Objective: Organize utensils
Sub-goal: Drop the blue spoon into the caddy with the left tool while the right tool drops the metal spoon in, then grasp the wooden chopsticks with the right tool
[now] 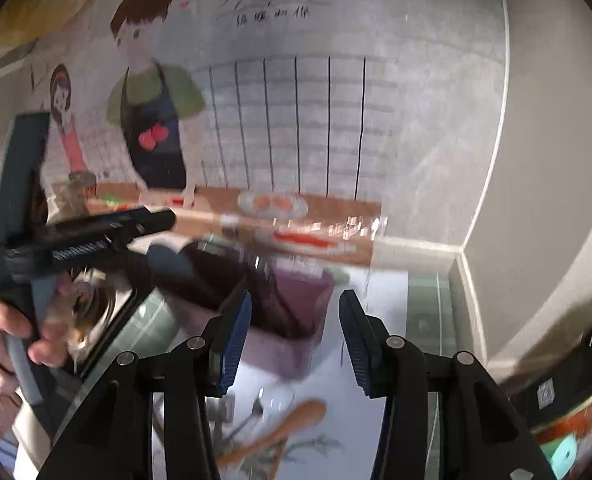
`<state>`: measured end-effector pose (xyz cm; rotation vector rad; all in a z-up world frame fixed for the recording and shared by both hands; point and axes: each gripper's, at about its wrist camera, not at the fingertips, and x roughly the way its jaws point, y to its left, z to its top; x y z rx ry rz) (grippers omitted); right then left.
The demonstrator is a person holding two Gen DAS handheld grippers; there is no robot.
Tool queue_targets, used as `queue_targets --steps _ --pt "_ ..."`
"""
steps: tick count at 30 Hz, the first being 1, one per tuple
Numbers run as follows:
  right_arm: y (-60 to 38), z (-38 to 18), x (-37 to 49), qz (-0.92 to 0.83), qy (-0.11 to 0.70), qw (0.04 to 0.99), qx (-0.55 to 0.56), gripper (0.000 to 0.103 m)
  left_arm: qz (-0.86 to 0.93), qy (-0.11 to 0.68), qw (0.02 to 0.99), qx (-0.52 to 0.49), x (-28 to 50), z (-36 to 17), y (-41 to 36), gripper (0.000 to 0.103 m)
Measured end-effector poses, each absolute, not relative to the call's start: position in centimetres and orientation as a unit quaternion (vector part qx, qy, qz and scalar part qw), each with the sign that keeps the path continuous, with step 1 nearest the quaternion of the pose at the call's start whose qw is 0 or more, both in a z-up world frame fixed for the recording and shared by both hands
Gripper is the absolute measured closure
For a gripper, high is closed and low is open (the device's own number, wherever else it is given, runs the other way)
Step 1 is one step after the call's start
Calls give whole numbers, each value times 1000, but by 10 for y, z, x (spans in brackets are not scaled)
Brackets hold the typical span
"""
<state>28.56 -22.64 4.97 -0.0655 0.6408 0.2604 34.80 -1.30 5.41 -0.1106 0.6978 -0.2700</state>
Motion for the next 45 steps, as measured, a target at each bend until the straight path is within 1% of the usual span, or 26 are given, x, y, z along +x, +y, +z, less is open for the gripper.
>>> queue_targets --steps 2,4,6,9,15,17,18,21,25,29,30,32,33,34,40,45 --pt "-226 40 275 135 330 934 -35 53 -120 356 926 -47 322 46 -10 48" --pt "-223 27 263 147 347 926 -41 44 -107 365 924 -44 295 36 -8 47" --pt "-218 15 255 152 362 918 -51 40 -92 380 919 -45 270 23 -4 44" --pt "-209 -7 241 162 393 902 -69 40 -88 401 910 -54 241 7 0 44" --pt "-196 -55 199 184 448 874 -23 40 -95 437 892 -66 207 -15 14 44" --pt "-187 -69 190 175 467 867 -20 43 -101 452 884 -72 200 -20 22 44" --pt "-184 -75 185 164 475 865 -20 47 -106 455 881 -74 198 -21 24 44" --pt "-176 -84 169 141 488 861 -29 47 -126 455 879 -69 190 -23 33 44" --pt "-179 -89 146 117 488 861 -81 47 -147 462 873 -56 184 -32 34 44" --pt "-192 -103 147 87 521 847 -69 48 -168 472 863 -70 177 -36 38 44" --pt "-194 -106 146 83 525 845 -67 52 -169 472 863 -64 177 -36 39 44" --pt "-195 -107 143 74 530 843 -60 68 -172 473 862 -63 178 -37 40 44" --pt "-194 -107 142 72 533 841 -55 86 -176 474 860 -65 178 -37 41 44" --pt "-194 -105 142 69 539 838 -51 94 -180 477 858 -66 179 -38 40 44" --pt "-209 -74 139 89 521 848 27 96 -176 480 856 -76 182 -40 48 44" --pt "-230 -58 155 126 511 844 105 96 -163 467 865 -87 199 -27 52 44"
